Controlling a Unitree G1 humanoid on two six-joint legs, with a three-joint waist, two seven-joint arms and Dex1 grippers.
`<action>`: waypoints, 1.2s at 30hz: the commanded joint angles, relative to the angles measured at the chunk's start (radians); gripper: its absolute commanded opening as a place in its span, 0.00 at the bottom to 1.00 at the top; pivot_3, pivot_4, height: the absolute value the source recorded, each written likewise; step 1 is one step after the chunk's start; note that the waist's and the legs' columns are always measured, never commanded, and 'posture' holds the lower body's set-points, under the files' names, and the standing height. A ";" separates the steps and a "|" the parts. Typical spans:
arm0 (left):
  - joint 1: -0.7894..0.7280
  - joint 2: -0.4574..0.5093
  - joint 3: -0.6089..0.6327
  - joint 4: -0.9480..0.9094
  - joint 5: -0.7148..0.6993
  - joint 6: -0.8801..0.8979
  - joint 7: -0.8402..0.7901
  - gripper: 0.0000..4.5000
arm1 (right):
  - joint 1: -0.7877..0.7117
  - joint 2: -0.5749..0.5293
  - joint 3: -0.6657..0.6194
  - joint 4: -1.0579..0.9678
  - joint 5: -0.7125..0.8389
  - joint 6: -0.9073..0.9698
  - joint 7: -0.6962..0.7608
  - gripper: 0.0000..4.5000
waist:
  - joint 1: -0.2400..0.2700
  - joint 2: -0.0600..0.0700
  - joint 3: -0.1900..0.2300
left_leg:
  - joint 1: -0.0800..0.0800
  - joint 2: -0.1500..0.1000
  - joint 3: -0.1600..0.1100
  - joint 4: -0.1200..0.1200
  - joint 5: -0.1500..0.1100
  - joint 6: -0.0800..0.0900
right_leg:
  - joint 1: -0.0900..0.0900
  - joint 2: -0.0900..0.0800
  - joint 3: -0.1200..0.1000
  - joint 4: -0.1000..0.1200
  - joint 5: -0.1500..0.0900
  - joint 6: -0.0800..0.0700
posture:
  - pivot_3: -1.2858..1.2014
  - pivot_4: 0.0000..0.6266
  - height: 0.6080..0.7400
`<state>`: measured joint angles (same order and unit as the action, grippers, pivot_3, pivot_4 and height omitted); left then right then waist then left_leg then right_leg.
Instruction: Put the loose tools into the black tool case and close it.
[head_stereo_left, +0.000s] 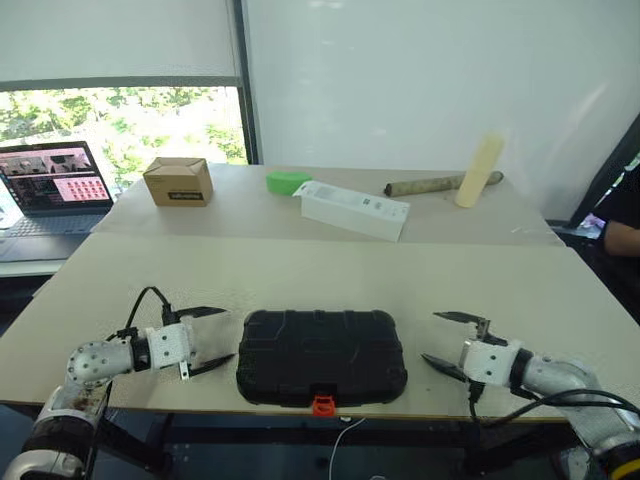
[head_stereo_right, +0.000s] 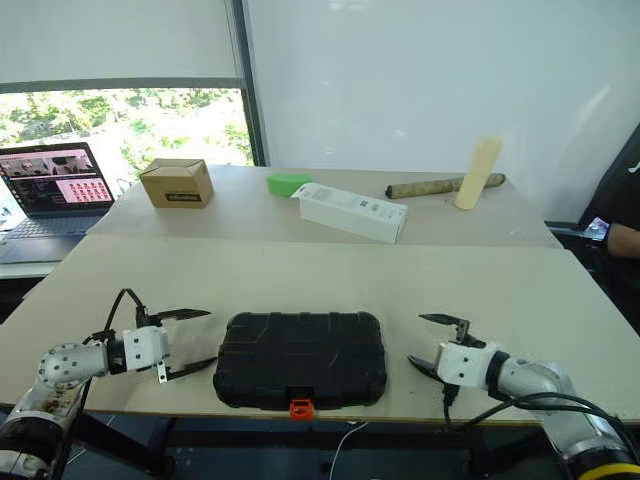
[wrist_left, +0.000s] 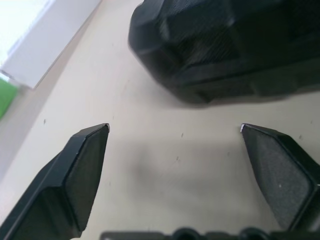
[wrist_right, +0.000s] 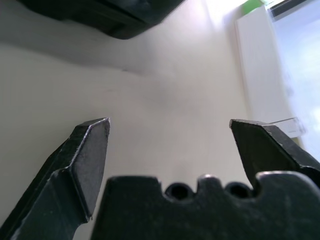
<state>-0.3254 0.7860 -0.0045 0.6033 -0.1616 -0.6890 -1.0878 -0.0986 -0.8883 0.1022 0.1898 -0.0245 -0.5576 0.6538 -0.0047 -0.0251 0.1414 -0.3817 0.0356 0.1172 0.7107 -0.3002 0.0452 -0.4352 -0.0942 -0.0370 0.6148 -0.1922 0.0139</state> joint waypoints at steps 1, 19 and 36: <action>-0.042 0.029 0.054 -0.042 -0.130 0.276 -0.066 1.00 | 0.143 -0.079 -0.069 -0.229 0.257 0.197 0.171 0.78 | 0.002 0.000 0.000 | -0.001 0.000 0.000 0.000 0.000 0.000 | 0.000 0.000 0.000 0.000 0.000 0.000 | 0.52 0.24 1.00; -0.409 -0.144 -0.107 0.101 0.035 0.568 -0.103 0.01 | 0.170 0.055 0.128 -0.657 0.184 0.690 0.191 0.00 | 0.012 -0.003 0.000 | -0.004 -0.003 -0.003 0.005 -0.001 0.001 | 0.000 0.003 0.000 -0.001 0.000 0.001 | 0.52 0.24 1.00; -0.365 -0.172 -0.032 0.064 0.012 0.633 -0.079 0.01 | -0.164 0.223 0.081 -0.409 0.085 0.764 0.107 0.00 | 0.005 -0.006 0.002 | -0.008 -0.003 -0.004 0.006 0.001 -0.002 | -0.003 0.002 -0.001 0.000 0.000 0.001 | 0.52 0.24 1.00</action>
<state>-0.6932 0.6078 -0.0729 0.7172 -0.1266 -0.0741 -1.2037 -0.2558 -0.6454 0.2207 -0.2201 0.0606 0.2373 0.7497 0.0003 -0.0312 0.1433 -0.3900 0.0328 0.1135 0.7166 -0.2990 0.0434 -0.4387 -0.0921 -0.0380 0.6144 -0.1918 0.0152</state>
